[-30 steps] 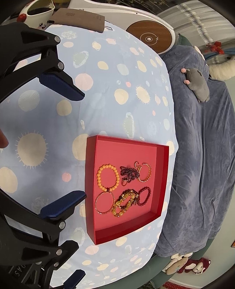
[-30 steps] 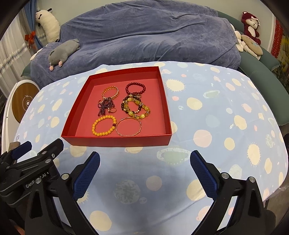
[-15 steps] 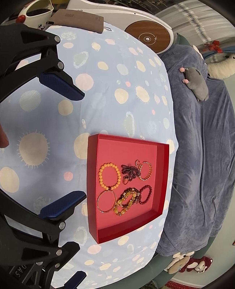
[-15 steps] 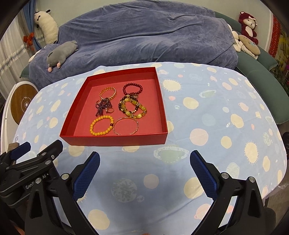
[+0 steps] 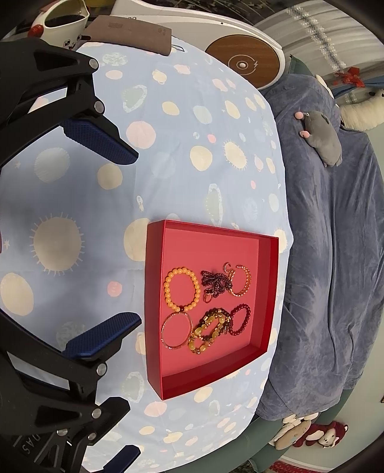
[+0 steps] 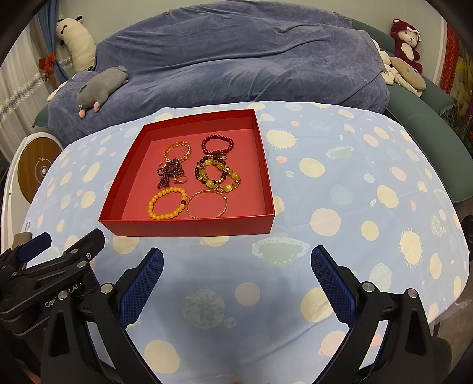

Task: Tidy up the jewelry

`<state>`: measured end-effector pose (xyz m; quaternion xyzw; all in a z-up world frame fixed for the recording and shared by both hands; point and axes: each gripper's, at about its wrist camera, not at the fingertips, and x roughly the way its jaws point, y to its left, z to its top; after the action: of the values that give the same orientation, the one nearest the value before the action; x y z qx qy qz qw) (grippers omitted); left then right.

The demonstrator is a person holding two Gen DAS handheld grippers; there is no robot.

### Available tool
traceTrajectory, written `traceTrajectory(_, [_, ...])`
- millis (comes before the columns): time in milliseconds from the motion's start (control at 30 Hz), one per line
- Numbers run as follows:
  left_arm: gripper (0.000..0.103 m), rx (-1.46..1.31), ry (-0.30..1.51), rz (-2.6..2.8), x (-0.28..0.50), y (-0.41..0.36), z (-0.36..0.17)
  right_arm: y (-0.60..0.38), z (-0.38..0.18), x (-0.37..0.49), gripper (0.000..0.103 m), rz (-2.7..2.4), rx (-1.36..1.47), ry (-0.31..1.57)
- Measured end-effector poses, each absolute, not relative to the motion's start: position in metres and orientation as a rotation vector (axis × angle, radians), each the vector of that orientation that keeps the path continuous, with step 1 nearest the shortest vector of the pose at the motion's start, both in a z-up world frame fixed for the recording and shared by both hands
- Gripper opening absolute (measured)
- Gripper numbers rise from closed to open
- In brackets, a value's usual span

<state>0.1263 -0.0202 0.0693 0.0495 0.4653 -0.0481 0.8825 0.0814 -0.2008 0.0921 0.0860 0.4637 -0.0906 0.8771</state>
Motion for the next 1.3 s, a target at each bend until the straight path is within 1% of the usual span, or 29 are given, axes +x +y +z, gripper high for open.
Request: traceTrajectory(1300, [0.095, 0.126, 0.955, -0.087, 0.1235, -0.0217, 0.0697, -0.2004, 0.0919, 0.0776, 0.096, -0.193, 0.179, 0.967])
